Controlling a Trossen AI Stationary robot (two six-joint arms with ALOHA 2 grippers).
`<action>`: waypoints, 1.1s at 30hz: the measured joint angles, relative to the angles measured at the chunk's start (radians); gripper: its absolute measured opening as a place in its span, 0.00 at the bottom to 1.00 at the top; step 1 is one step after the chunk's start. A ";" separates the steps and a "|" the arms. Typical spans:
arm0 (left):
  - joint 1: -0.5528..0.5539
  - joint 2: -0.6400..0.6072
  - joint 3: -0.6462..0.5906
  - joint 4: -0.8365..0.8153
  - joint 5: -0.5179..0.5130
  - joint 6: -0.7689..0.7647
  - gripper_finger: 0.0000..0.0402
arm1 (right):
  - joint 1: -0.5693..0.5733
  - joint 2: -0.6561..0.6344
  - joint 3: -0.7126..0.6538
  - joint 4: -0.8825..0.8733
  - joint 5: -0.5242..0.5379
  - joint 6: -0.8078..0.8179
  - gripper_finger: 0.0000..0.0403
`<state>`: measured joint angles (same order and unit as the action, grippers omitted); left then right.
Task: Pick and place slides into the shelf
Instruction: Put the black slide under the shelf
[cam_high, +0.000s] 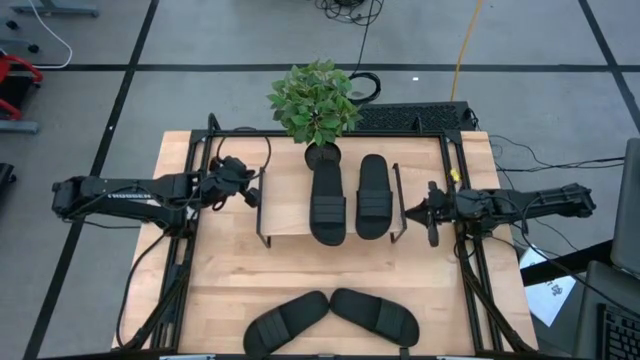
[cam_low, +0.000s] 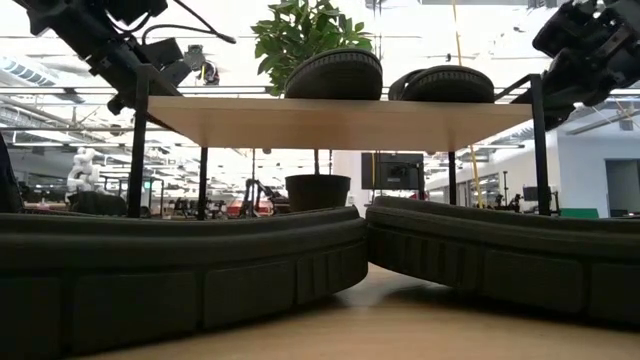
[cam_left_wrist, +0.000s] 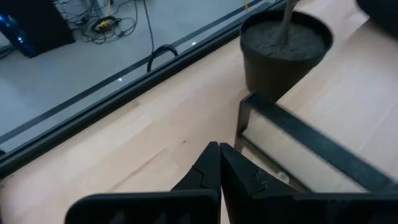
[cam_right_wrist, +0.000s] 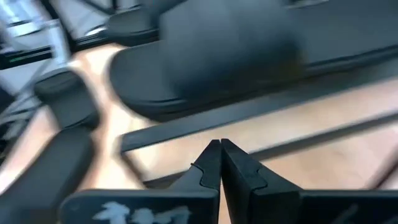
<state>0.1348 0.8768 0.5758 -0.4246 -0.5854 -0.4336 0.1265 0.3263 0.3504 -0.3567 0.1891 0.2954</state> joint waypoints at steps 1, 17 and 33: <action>-0.004 0.000 0.000 -0.006 -0.005 -0.006 0.00 | 0.000 -0.013 0.000 -0.014 0.035 0.006 0.00; -0.191 -0.098 0.000 -0.015 -0.302 0.016 0.00 | 0.000 -0.140 0.000 -0.035 0.157 -0.032 0.00; -0.534 -0.103 0.000 0.179 -0.261 0.244 0.00 | 0.000 -0.205 0.000 0.057 0.096 -0.232 0.00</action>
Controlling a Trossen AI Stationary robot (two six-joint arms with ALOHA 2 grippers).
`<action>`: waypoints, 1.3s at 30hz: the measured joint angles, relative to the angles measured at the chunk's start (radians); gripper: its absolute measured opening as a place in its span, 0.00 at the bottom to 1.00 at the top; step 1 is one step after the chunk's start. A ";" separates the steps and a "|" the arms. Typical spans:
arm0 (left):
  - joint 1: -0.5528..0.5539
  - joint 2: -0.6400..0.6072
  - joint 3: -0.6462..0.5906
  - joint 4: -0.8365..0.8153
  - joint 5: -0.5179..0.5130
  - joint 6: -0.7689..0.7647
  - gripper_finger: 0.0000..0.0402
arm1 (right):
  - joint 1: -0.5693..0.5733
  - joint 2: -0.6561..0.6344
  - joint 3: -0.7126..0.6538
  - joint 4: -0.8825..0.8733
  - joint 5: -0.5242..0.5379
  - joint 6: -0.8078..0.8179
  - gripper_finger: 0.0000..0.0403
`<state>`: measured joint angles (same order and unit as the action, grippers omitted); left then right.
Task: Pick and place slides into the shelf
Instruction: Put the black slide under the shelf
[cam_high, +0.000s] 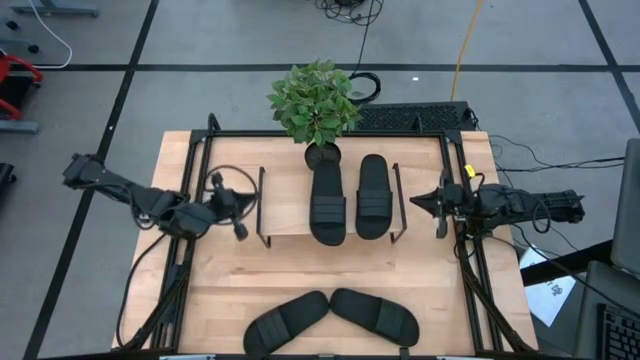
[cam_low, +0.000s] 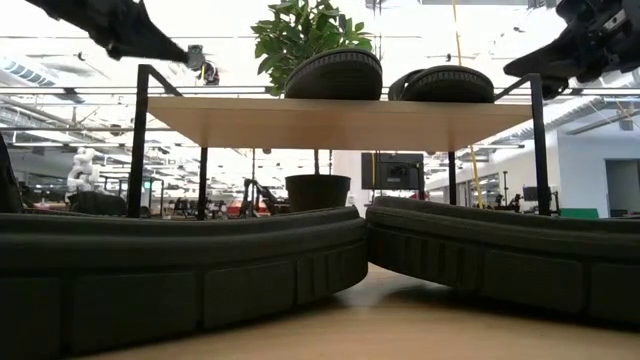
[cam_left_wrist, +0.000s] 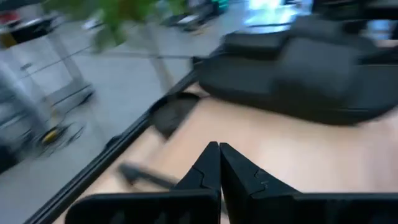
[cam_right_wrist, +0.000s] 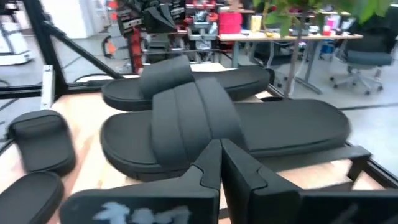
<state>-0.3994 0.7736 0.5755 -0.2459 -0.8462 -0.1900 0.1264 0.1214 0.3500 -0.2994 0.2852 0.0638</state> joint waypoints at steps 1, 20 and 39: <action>-0.024 0.011 0.000 0.021 0.022 0.023 0.00 | 0.000 0.000 0.000 0.004 -0.015 -0.006 0.00; -0.297 0.446 0.000 0.464 0.138 0.386 0.00 | 0.025 0.033 -0.074 0.339 -0.677 -0.222 0.00; -0.293 0.456 0.000 0.540 0.174 0.443 0.01 | 0.197 0.295 -0.014 0.720 -0.813 -0.426 0.00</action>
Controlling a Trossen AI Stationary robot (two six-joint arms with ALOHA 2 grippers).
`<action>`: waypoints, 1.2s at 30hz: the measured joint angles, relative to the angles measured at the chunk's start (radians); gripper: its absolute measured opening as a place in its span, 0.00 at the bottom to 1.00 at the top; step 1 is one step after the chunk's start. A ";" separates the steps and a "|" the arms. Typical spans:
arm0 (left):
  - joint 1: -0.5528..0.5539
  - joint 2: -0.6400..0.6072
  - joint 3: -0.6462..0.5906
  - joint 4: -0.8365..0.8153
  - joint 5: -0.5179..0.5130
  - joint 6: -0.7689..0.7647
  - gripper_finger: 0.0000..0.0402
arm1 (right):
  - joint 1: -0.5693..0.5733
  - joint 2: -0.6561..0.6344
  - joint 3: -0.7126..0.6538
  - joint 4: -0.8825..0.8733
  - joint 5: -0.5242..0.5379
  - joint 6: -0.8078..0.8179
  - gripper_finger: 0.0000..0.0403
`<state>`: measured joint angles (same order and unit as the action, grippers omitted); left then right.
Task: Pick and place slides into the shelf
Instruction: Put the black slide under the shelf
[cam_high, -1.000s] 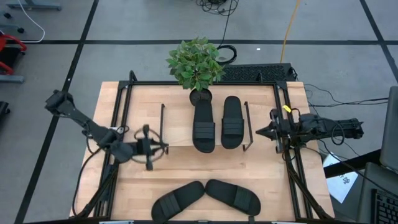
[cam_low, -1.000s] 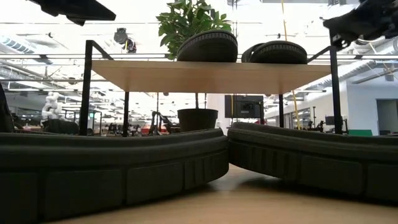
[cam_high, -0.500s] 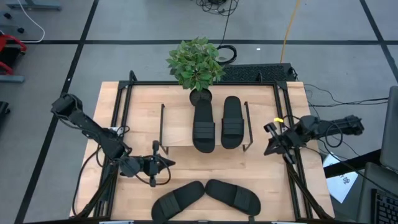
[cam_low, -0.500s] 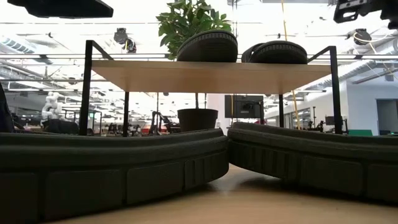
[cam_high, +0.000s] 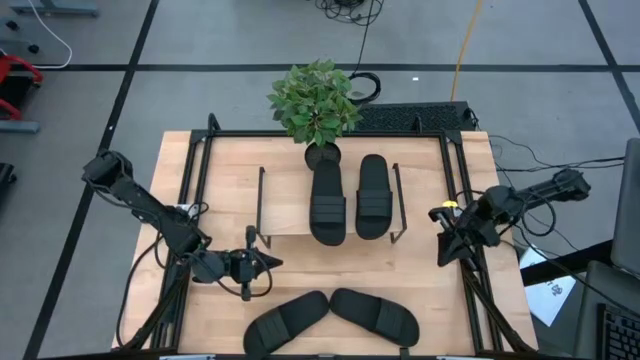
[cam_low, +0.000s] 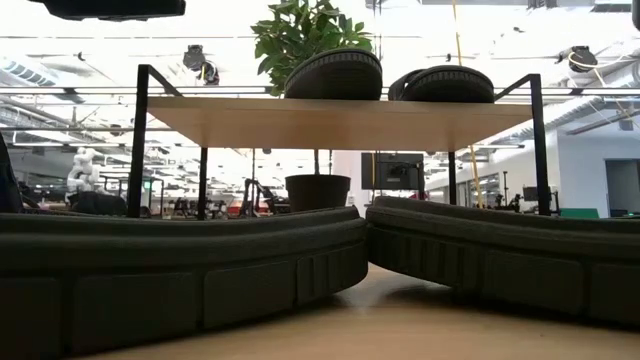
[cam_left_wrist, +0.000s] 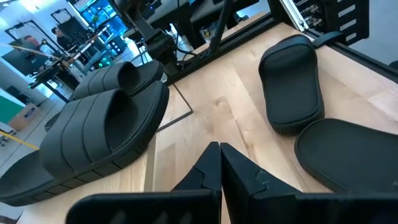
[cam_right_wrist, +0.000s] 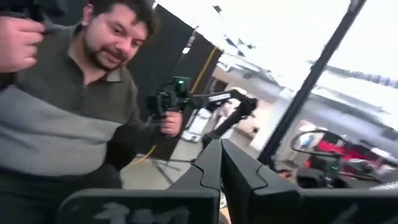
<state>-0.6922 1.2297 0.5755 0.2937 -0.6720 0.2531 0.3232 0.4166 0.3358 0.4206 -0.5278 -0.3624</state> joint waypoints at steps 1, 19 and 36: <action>0.000 0.000 0.000 0.000 0.000 0.000 0.01 | 0.011 0.031 0.033 -0.025 0.000 -0.005 0.00; 0.000 0.000 0.000 -0.035 -0.004 -0.067 0.03 | 0.468 0.555 0.708 -0.949 0.686 0.152 0.11; 0.000 0.000 0.000 -0.029 -0.007 -0.110 0.02 | 0.737 0.855 0.712 -0.981 1.035 0.692 0.40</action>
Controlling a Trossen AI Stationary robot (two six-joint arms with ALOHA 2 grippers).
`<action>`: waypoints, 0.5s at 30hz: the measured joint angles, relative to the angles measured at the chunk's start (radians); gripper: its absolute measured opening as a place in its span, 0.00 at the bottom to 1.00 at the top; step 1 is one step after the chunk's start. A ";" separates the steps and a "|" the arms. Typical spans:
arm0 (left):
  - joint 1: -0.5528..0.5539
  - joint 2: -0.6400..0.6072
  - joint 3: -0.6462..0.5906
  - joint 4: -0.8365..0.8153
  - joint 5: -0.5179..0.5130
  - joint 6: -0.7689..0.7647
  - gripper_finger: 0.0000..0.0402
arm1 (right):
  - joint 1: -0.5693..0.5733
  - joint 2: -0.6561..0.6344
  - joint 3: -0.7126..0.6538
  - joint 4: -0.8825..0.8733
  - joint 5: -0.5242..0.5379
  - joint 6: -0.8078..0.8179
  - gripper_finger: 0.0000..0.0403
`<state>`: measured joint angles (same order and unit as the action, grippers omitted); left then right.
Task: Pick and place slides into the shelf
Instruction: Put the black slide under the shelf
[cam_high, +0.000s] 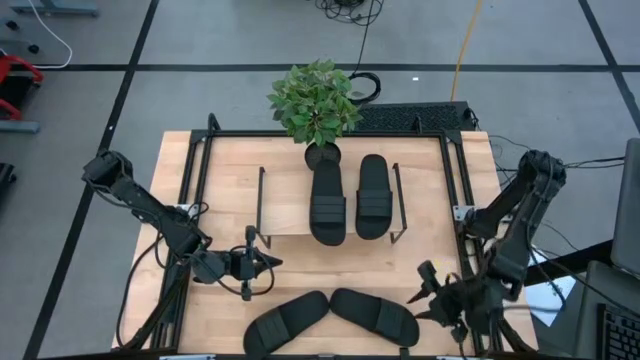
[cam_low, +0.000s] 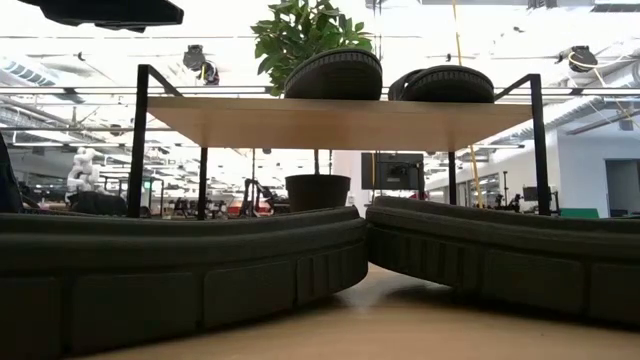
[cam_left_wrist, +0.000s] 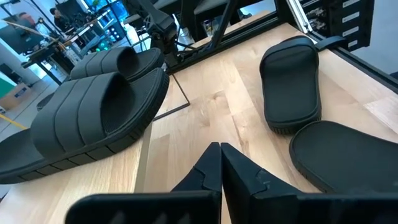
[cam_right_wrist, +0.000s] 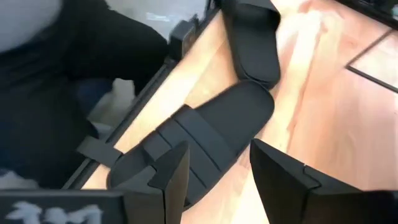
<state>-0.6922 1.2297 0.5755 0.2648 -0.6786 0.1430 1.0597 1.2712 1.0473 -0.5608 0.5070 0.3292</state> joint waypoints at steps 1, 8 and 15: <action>0.000 0.000 0.000 0.000 0.000 0.000 0.03 | 0.020 0.016 0.000 -0.002 0.031 0.021 0.40; 0.004 0.000 0.000 0.001 -0.001 0.005 0.02 | 0.155 0.120 0.000 -0.108 0.260 0.248 0.40; 0.035 0.000 0.000 0.001 -0.001 -0.024 0.02 | 0.181 0.278 0.000 -0.137 0.334 0.367 0.40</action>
<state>-0.6571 1.2297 0.5755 0.2661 -0.6800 0.1190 1.2405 1.5490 1.0470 -0.6975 0.8410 0.6964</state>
